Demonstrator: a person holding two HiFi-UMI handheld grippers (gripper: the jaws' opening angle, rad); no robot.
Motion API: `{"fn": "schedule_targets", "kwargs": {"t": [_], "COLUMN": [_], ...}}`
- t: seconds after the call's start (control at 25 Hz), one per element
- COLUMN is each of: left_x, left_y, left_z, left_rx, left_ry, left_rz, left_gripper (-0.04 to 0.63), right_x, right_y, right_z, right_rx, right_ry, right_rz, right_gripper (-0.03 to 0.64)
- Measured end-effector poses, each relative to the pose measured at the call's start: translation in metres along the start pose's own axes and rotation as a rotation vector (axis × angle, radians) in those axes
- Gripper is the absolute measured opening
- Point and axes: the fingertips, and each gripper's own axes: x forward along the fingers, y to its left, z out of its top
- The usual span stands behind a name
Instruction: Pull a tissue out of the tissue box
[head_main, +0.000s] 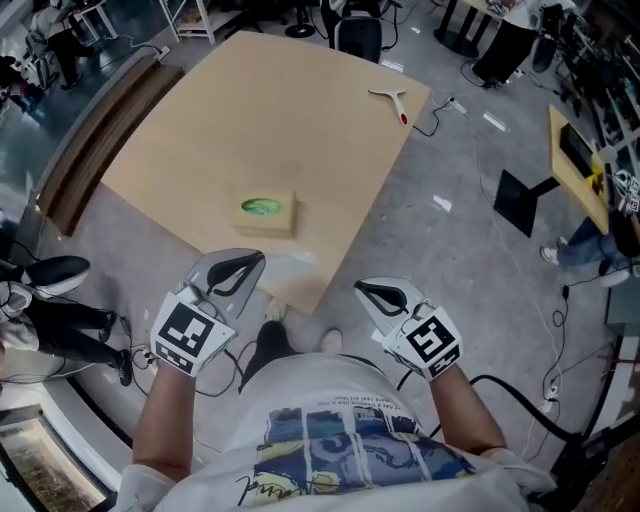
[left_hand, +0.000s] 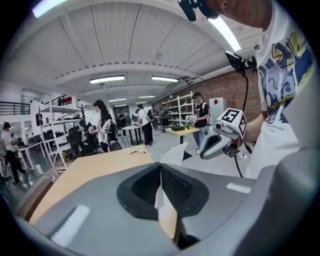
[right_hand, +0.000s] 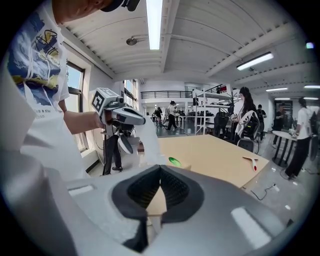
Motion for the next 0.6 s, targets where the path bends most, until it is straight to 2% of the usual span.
{"fn": "schedule_targets", "kwargs": {"t": [0.36,0.6], "left_x": [-0.011,-0.015], "left_y": [-0.013,-0.030], "left_z": [0.017,0.026], "left_rx": [0.027,0.017], "left_ry": [-0.039,-0.055], "left_rz": [-0.017,-0.023], "left_gripper": [0.003,0.003], "right_x": [-0.005,-0.012], "right_y": [0.003,0.006], "right_z": [0.003,0.002], "right_rx": [-0.008,-0.026], "right_ry": [-0.001,-0.008], "right_rz": [-0.015,-0.020], "right_gripper": [0.003,0.003]}}
